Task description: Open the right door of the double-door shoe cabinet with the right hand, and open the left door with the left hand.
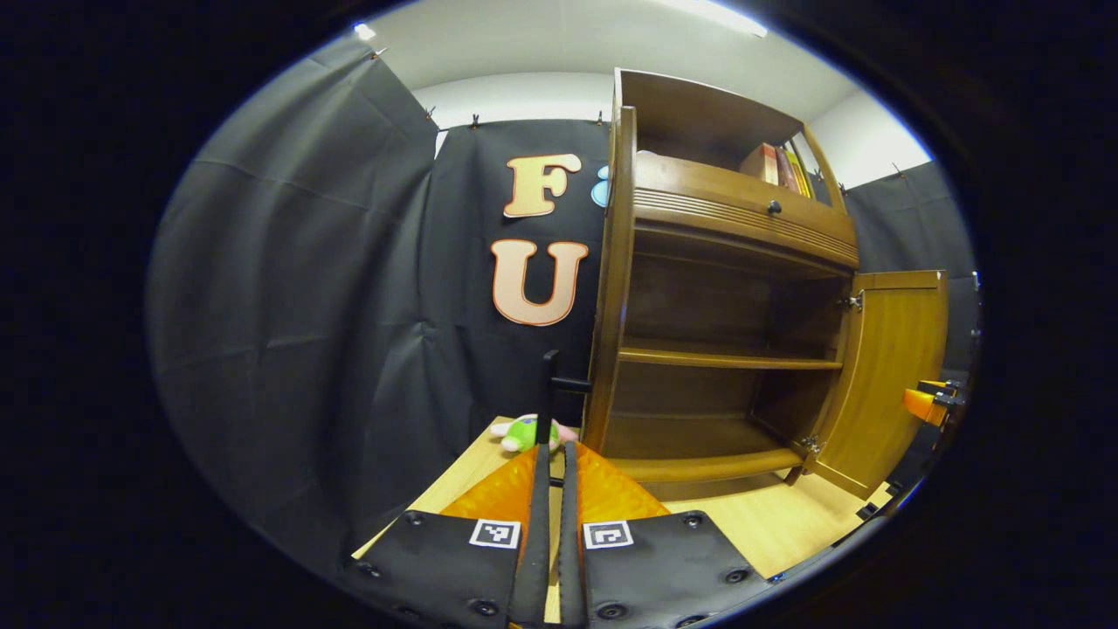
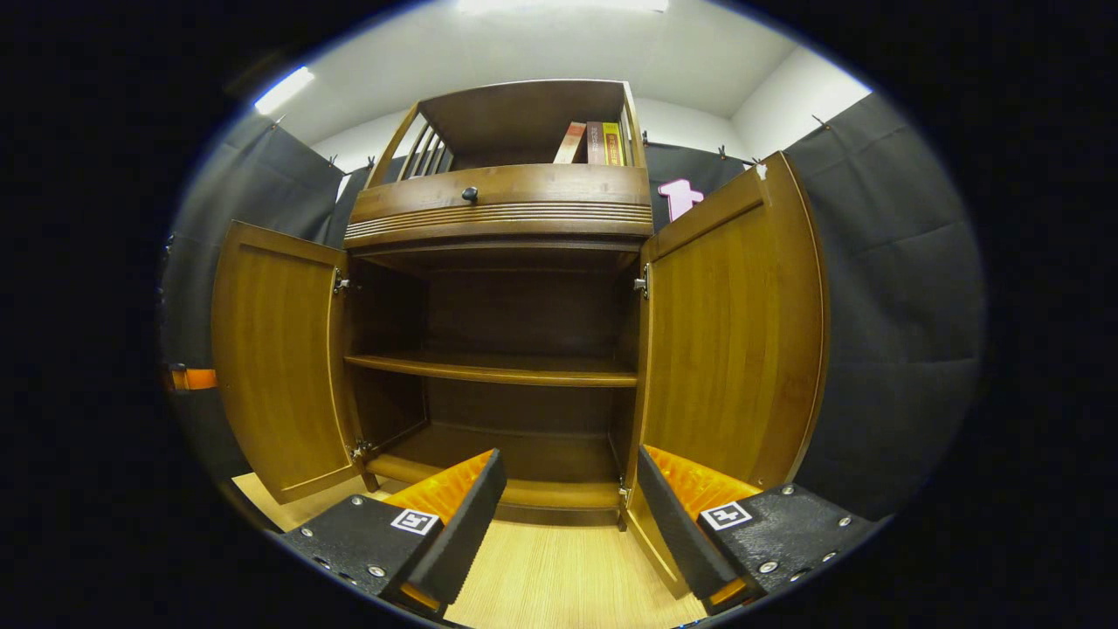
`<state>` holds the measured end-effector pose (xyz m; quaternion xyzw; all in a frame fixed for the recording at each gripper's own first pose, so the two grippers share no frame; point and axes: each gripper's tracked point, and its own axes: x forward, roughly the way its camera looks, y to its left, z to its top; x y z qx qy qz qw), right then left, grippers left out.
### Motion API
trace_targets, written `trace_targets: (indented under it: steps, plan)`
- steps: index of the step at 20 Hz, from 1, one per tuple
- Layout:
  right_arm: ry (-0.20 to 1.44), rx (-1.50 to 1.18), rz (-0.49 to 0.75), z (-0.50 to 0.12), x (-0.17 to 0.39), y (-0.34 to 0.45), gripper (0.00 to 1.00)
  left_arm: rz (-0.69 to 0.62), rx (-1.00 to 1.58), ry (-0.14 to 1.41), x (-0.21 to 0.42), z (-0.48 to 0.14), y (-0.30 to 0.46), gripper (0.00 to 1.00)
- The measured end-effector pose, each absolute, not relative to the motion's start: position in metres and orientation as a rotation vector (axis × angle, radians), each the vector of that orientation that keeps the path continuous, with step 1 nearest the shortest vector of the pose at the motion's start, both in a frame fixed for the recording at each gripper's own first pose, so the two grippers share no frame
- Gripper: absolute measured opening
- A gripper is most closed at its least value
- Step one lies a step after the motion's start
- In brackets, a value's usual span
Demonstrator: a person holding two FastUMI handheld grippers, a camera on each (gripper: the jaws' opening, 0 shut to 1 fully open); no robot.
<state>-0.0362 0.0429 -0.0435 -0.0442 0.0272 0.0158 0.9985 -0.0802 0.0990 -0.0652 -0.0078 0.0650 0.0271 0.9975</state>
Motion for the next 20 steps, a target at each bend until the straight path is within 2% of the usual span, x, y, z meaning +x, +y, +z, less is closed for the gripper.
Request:
trace_targets:
  steps: [4, 5, 7, 8, 9, 13, 15, 20]
  plan:
    - [0.058, -0.082, 0.031, -0.043, -0.034, 0.039, 0.93, 0.038, 0.032, 0.078, -0.088, -0.041, 0.07, 0.13]
    - [0.06, -0.077, 0.033, -0.043, -0.034, 0.038, 0.93, 0.022, 0.041, 0.074, -0.088, -0.039, 0.06, 0.06]
    - [0.062, -0.067, 0.032, -0.044, -0.034, 0.035, 0.93, -0.003, 0.062, 0.067, -0.088, -0.036, 0.042, 0.06]
    - [0.063, -0.064, 0.03, -0.044, -0.033, 0.033, 0.93, -0.026, 0.075, 0.058, -0.086, -0.033, 0.031, 0.17]
    - [0.064, -0.063, 0.027, -0.043, -0.033, 0.031, 0.93, -0.037, 0.083, 0.054, -0.082, -0.03, 0.023, 0.19]
    - [0.061, -0.059, 0.016, -0.041, -0.035, 0.02, 0.93, -0.047, 0.08, 0.054, -0.07, -0.029, 0.008, 0.42]
    - [0.061, -0.057, 0.009, -0.038, -0.033, 0.014, 0.93, -0.05, 0.079, 0.055, -0.062, -0.025, 0.005, 0.42]
    - [0.046, -0.058, 0.001, -0.029, -0.032, 0.003, 0.93, -0.067, 0.075, 0.067, -0.048, -0.031, -0.015, 0.58]
